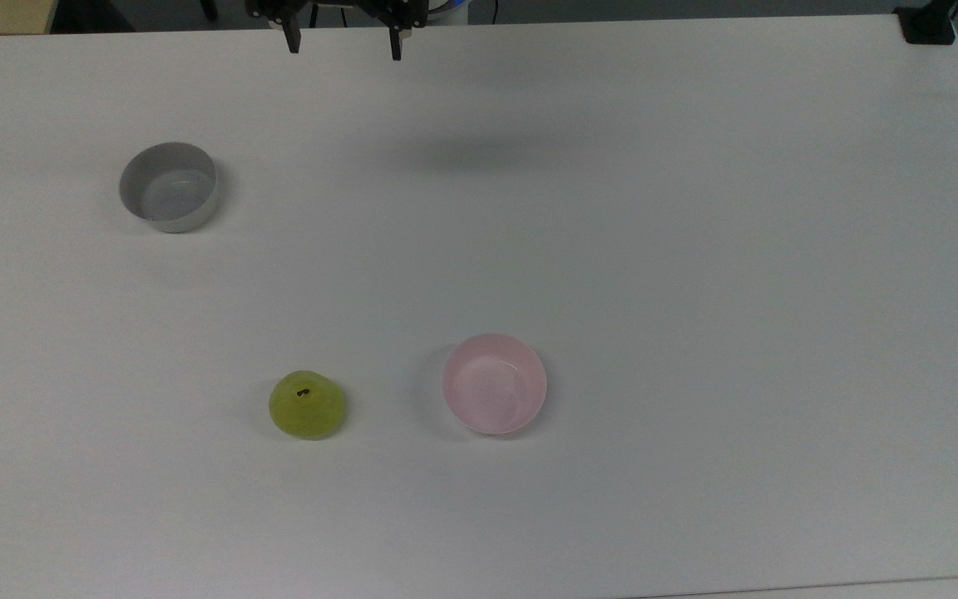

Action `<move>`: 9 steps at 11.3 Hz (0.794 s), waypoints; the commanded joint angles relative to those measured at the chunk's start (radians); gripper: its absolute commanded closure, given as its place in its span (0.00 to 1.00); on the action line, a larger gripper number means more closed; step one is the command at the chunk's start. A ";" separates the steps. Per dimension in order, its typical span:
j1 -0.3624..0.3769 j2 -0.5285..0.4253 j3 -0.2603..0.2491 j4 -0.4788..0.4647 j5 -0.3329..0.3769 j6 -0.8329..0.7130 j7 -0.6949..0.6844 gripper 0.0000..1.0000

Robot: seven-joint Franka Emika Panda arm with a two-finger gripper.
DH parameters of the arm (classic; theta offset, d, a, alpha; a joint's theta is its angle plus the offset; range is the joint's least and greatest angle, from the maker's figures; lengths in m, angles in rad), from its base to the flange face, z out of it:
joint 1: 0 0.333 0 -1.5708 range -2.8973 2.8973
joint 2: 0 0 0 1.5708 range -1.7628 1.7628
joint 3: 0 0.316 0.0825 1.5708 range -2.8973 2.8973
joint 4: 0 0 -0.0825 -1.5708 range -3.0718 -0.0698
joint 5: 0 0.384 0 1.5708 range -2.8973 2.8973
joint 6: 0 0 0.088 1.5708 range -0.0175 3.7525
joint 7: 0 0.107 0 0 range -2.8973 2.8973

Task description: Place the pear in the bowl

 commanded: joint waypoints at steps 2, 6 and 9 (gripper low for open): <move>-0.001 -0.006 -0.003 -0.021 0.003 0.059 -0.046 0.00; -0.003 0.033 -0.003 -0.014 0.002 0.140 -0.098 0.00; -0.003 0.076 -0.004 -0.012 -0.001 0.238 -0.123 0.00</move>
